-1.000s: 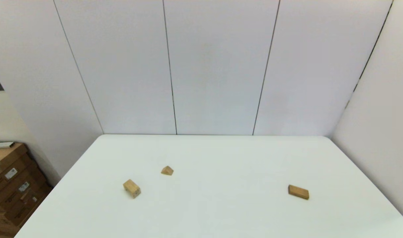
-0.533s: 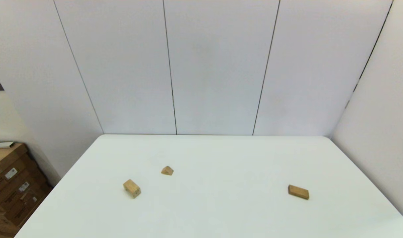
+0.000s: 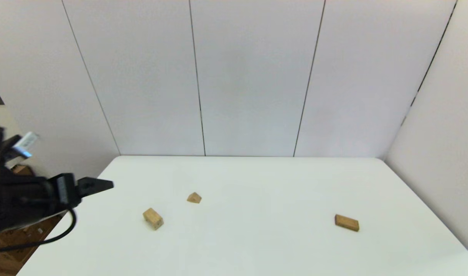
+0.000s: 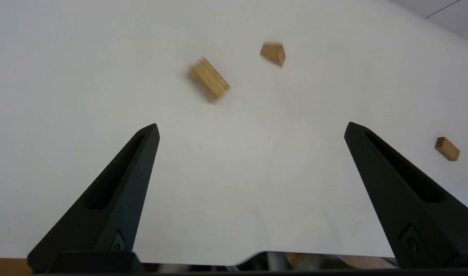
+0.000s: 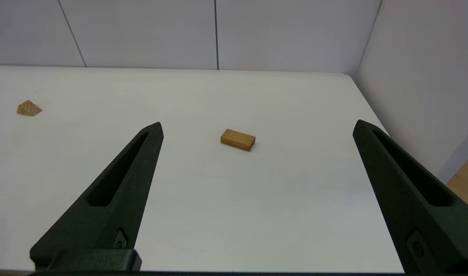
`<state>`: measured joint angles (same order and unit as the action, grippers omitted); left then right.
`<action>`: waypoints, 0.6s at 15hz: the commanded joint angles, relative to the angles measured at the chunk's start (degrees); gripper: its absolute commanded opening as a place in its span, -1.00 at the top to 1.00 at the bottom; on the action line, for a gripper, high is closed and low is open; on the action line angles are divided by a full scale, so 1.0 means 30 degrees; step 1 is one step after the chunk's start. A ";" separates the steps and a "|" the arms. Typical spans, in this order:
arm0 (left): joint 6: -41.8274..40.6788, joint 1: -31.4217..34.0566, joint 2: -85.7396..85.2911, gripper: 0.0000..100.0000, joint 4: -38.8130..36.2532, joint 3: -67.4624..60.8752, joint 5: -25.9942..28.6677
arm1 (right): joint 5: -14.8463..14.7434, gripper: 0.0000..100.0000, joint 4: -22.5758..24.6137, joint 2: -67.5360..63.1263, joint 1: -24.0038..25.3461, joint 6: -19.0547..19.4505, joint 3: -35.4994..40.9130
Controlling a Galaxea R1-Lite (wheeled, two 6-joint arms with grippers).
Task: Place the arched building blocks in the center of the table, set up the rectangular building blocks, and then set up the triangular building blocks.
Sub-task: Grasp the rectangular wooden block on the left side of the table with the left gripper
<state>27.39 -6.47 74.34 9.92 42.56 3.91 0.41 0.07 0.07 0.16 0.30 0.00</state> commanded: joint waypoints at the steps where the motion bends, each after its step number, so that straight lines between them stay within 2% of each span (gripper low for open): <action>1: 0.9004 -0.3584 1.2926 -1.00 0.5306 0.8783 0.0131 | 0.0008 -1.00 0.0005 0.0005 0.0006 0.0016 0.0000; 5: 1.0059 -0.2413 1.6910 -1.00 0.8528 1.2592 0.0073 | 0.0008 -1.00 0.0005 0.0005 0.0006 0.0016 0.0000; 9: 1.0615 -0.2032 1.8170 -1.00 0.8763 1.2533 -0.1275 | 0.0008 -1.00 0.0005 0.0005 0.0006 0.0016 0.0000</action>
<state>58.71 -13.01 125.05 35.85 79.82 0.49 0.41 0.07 0.07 0.16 0.30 0.00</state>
